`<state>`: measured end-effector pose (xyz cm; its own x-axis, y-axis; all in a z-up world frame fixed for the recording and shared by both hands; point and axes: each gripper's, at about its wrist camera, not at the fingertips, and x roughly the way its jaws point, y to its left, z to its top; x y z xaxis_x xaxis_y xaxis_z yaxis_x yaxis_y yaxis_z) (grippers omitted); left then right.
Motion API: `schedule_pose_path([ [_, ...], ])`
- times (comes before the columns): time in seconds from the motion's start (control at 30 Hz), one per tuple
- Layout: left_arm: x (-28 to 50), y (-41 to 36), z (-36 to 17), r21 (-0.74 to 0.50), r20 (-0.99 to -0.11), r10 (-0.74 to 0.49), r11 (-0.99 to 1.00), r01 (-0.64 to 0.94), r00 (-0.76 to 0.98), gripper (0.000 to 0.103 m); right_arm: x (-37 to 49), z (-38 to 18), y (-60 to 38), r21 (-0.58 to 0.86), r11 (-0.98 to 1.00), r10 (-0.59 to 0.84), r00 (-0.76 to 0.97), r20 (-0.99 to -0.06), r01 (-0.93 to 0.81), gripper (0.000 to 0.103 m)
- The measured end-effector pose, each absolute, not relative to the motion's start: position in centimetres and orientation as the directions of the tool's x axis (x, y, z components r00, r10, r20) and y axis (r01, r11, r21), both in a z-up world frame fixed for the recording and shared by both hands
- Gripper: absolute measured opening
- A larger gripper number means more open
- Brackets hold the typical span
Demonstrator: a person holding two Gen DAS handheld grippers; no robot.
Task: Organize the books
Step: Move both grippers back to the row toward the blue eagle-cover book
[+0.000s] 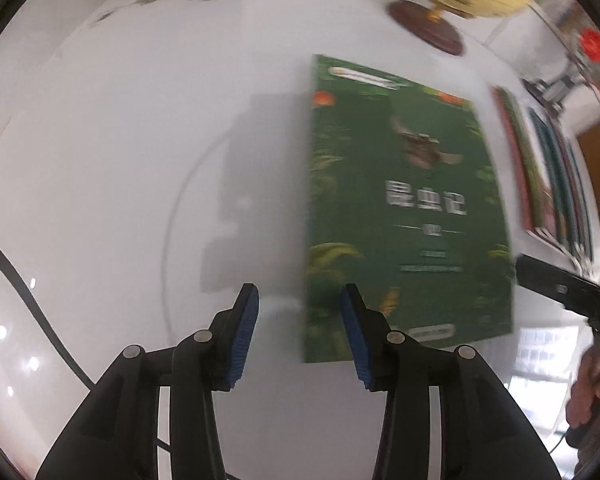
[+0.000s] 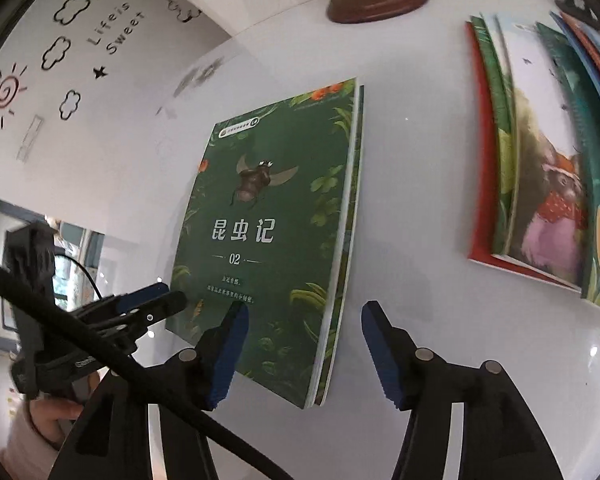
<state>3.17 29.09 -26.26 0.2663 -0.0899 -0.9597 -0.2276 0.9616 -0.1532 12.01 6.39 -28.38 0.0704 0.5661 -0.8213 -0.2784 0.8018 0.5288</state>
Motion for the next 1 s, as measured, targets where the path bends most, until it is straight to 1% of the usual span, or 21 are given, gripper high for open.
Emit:
schedule_pose_path([
  [0.1, 2.8, 30.1, -26.0, -0.204, -0.955, -0.128, 0.938, -0.28, 0.267, 0.04, 12.0, -28.0, 5.0, 0.538, 0.807, 0.569, 0.077, -0.819, -0.243, 0.057],
  [0.2, 3.0, 29.8, -25.1, -0.181, -0.958, -0.099, 0.937, -0.3, 0.269, 0.04, 11.9, -27.7, 3.4, 0.54, 0.816, 0.564, 0.077, -0.822, -0.209, 0.058],
  [0.27, 3.3, 29.0, -24.2, -0.16, -0.957, -0.071, 0.937, -0.31, 0.282, 0.04, 11.8, -27.0, 2.6, 0.544, 0.811, 0.57, 0.078, -0.818, -0.216, 0.058],
  [0.37, 4.3, 27.0, -22.4, -0.209, -0.937, -0.107, 0.935, -0.287, 0.333, 0.04, 11.3, -25.4, 1.1, 0.547, 0.8, 0.582, 0.098, -0.807, -0.245, 0.058],
  [0.5, 6.6, 23.7, -19.4, -0.219, -0.918, -0.121, 0.949, -0.227, 0.379, 0.04, 11.0, -23.0, -1.8, 0.533, 0.801, 0.583, 0.155, -0.797, -0.272, 0.058],
  [0.63, 9.0, 18.7, -16.8, -0.258, -0.891, -0.179, 0.955, -0.142, 0.417, 0.042, 11.1, -20.5, -5.3, 0.502, 0.817, 0.566, 0.227, -0.793, -0.284, 0.058],
  [0.8, 11.9, 12.1, -15.3, -0.292, -0.871, -0.245, 0.955, -0.047, 0.426, 0.046, 11.2, -18.4, -11.2, 0.456, 0.843, 0.533, 0.323, -0.782, -0.287, 0.059],
  [0.83, 12.6, 10.5, -15.3, -0.29, -0.872, -0.252, 0.956, -0.029, 0.419, 0.046, 11.3, -18.3, -12.6, 0.422, 0.861, 0.502, 0.354, -0.789, -0.283, 0.059],
  [0.9, 13.6, 7.2, -15.2, -0.3, -0.869, -0.28, 0.954, 0.016, 0.409, 0.046, 11.5, -18.4, -15.4, 0.357, 0.902, 0.428, 0.4, -0.81, -0.243, 0.059],
  [1.0, 14.5, 2.6, -15.2, -0.306, -0.865, -0.314, 0.948, 0.084, 0.392, 0.047, 11.7, -19.0, -20.5, 0.382, 0.909, 0.415, 0.419, -0.808, -0.164, 0.059],
])
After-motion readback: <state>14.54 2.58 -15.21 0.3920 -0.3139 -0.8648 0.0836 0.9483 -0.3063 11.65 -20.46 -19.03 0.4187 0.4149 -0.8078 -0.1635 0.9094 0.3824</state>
